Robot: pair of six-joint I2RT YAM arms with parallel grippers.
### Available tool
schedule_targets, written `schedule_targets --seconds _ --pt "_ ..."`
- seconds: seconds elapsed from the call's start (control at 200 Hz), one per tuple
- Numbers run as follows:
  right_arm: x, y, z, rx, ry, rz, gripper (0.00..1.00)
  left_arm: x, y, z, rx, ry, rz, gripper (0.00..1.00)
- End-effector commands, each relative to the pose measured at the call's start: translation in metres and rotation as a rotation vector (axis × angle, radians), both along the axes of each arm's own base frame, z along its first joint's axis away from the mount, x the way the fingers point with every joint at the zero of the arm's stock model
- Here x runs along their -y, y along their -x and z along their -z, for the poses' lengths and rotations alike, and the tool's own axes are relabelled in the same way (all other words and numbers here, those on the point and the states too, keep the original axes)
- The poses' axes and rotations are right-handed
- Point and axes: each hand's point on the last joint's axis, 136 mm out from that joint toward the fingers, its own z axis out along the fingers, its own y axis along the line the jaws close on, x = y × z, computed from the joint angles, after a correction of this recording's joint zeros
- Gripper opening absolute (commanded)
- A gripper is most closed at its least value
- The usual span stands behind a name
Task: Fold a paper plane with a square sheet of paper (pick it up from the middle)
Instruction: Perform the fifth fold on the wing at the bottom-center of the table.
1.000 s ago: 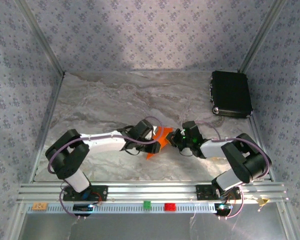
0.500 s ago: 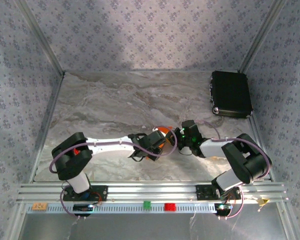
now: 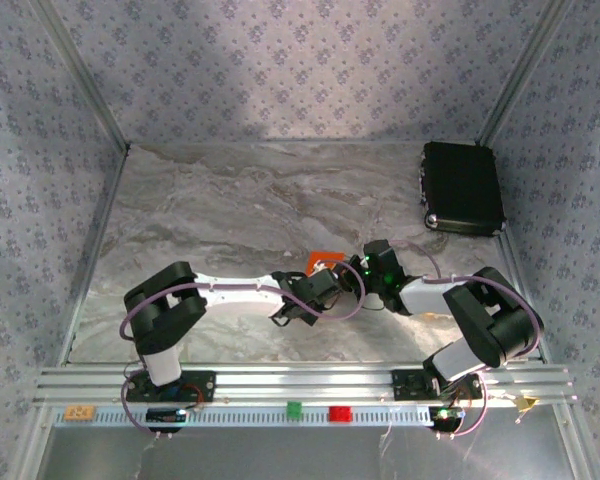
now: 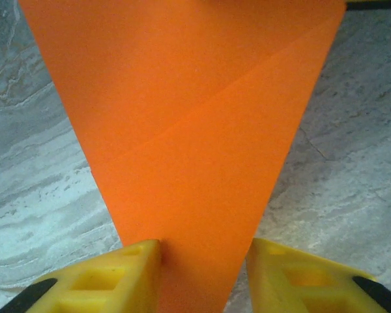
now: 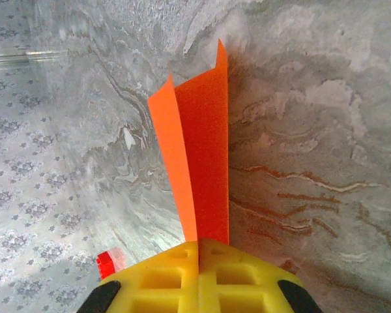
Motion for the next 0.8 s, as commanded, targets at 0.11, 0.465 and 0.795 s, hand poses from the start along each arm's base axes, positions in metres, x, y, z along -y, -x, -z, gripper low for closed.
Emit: schedule_targets --seconds 0.11,0.465,0.795 --pt "-0.001 -0.005 -0.007 0.007 -0.013 0.013 0.04 -0.002 -0.005 -0.004 0.045 -0.040 0.006 0.31" --pt "0.001 -0.005 -0.006 0.004 -0.015 0.015 0.04 -0.003 -0.005 -0.003 0.051 -0.049 0.006 0.21" --pt "0.012 -0.001 -0.009 0.016 0.028 0.016 0.20 -0.003 -0.004 -0.001 0.047 -0.030 -0.015 0.08"
